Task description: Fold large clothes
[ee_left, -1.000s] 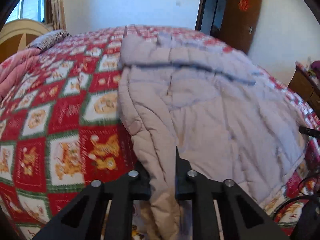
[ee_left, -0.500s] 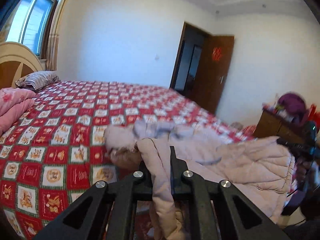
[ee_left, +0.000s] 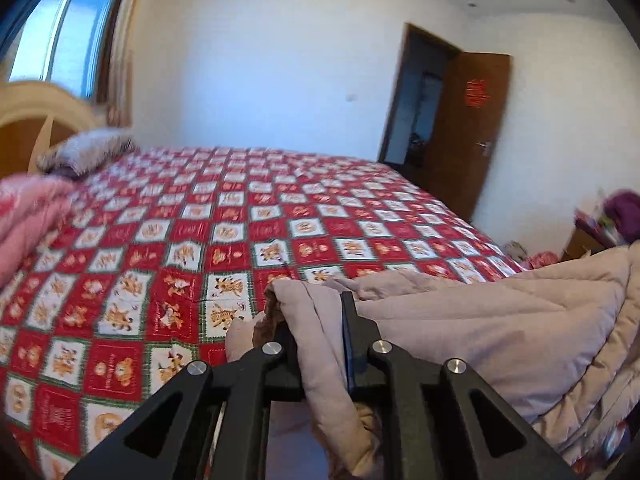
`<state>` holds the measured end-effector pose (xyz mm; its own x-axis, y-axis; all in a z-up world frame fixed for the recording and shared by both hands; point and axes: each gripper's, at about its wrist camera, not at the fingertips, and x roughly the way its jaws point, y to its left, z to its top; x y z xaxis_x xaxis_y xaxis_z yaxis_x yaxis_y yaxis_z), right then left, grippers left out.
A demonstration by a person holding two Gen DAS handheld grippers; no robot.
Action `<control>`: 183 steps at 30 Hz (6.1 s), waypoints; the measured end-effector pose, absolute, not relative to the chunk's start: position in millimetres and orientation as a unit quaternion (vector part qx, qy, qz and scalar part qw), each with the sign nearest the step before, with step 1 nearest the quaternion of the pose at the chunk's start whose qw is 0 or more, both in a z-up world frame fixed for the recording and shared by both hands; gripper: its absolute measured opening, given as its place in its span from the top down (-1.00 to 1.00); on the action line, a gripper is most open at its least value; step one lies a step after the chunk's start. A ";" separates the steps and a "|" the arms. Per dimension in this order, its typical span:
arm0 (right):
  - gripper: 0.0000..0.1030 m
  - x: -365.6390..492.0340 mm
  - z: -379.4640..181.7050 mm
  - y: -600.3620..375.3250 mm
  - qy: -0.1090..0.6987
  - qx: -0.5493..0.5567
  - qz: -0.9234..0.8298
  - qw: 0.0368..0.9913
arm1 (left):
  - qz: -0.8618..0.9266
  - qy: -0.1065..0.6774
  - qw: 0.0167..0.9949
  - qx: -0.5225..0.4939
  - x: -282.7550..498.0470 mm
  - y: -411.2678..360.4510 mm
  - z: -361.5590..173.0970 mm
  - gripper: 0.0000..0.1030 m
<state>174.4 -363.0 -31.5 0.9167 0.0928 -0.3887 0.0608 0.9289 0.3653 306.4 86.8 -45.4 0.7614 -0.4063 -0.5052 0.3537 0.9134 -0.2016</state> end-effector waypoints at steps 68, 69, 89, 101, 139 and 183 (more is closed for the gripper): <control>-0.74 439.9 -190.7 -274.9 0.369 0.060 -0.064 0.925 | -0.056 0.378 0.924 0.000 484.8 -40.6 -198.4 -0.99; -0.75 440.8 -191.7 -274.6 0.371 0.058 -0.066 0.924 | -0.056 0.379 0.924 0.000 485.3 -40.4 -198.7 -0.99; -0.82 451.6 -200.9 -268.6 0.396 0.034 -0.083 0.914 | -0.058 0.400 0.915 0.005 493.8 -42.8 -207.7 -0.99; -0.83 454.4 -202.7 -265.4 0.401 0.021 -0.093 0.911 | -0.058 0.402 0.914 0.007 494.3 -43.2 -209.9 -0.99; -1.00 465.6 -194.6 -188.7 0.396 -0.017 -0.063 0.916 | -0.038 0.387 0.921 -0.015 465.4 2.3 -204.0 -0.99; -1.00 384.8 -203.5 -158.1 0.388 -0.075 -0.089 0.914 | 0.003 0.355 0.933 0.056 388.1 9.4 -203.0 -0.99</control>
